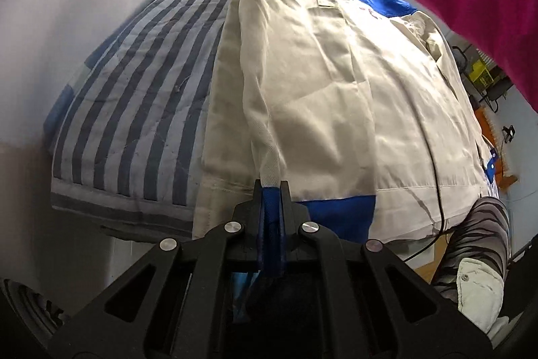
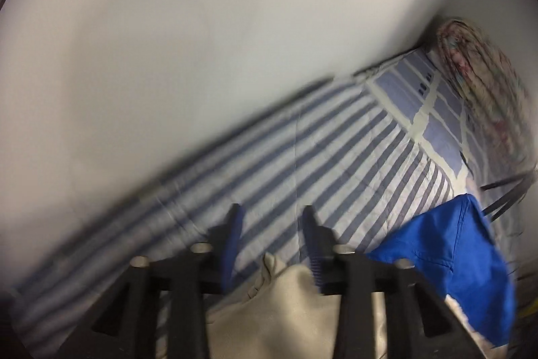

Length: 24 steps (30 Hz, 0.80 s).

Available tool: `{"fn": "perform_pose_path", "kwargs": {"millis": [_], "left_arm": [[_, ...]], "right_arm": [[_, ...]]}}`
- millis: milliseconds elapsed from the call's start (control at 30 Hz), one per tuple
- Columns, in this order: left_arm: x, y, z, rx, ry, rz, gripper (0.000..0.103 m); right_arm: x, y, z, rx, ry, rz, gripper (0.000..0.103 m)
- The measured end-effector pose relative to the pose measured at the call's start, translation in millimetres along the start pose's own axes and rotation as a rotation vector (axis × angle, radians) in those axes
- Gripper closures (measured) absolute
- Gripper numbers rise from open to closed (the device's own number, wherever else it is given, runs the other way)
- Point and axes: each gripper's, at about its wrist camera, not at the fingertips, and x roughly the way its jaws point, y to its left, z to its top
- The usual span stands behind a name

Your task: Fold large clothes

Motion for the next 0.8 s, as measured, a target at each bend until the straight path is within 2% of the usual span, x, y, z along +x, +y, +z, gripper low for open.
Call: {"fn": "perform_pose_path", "kwargs": {"millis": [67, 133, 233, 333, 433, 600, 700, 800], "left_arm": [[2, -1, 0, -0.005, 0.004, 0.0, 0.099], [2, -5, -1, 0.002, 0.002, 0.005, 0.099], [-1, -5, -3, 0.005, -0.004, 0.004, 0.099], [-6, -4, -2, -0.002, -0.015, -0.021, 0.099], [-8, -2, -2, -0.006, -0.012, -0.026, 0.099], [-12, 7, -1, -0.051, -0.022, -0.008, 0.099], [-12, 15, 0, -0.086, -0.018, -0.012, 0.099], [-12, 14, -4, -0.09, 0.018, -0.046, 0.098]], "right_arm": [[-26, -18, -3, 0.034, -0.039, -0.011, 0.063], [-45, -38, -15, 0.093, -0.056, 0.019, 0.062], [-55, -52, -43, 0.148, -0.028, 0.036, 0.063], [-35, -49, -69, 0.165, 0.049, 0.054, 0.066], [-2, -34, -79, 0.172, 0.09, 0.078, 0.066], [49, -12, -79, 0.195, 0.121, 0.027, 0.066], [44, -18, -78, 0.236, 0.102, 0.048, 0.066], [19, -28, -85, 0.252, 0.078, 0.059, 0.066]]}}
